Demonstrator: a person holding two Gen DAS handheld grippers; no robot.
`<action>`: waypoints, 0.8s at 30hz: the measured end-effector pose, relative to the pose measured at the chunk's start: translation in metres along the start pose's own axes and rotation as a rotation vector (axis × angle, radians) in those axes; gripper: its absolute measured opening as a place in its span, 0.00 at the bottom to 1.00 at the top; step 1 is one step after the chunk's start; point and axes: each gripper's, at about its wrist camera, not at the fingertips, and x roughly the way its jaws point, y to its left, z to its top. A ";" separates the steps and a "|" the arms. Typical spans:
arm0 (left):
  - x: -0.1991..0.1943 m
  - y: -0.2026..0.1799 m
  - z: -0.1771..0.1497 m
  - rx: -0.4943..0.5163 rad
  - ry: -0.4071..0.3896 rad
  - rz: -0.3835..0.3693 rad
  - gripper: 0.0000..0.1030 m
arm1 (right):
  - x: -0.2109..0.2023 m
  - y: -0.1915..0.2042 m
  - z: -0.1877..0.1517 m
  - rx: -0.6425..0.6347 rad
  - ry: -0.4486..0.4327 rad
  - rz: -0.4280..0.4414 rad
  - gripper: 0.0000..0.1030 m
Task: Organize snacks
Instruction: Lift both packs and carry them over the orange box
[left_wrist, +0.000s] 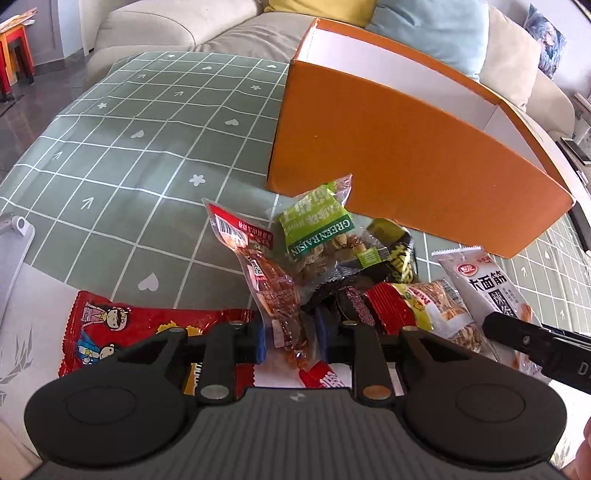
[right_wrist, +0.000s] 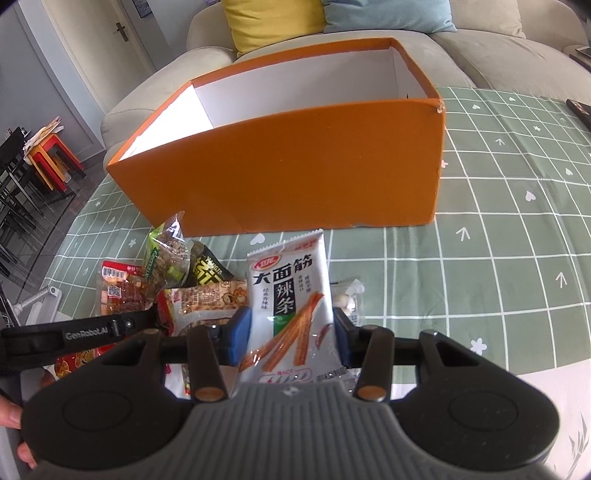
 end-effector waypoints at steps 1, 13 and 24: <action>0.000 0.001 0.000 -0.001 -0.002 -0.003 0.19 | 0.000 -0.001 0.000 0.002 0.000 0.001 0.43; -0.040 -0.002 0.002 0.000 -0.100 0.015 0.17 | -0.015 -0.001 0.007 -0.002 -0.043 0.014 0.43; -0.092 -0.014 0.011 0.034 -0.212 -0.035 0.17 | -0.060 0.015 0.013 -0.057 -0.130 0.042 0.43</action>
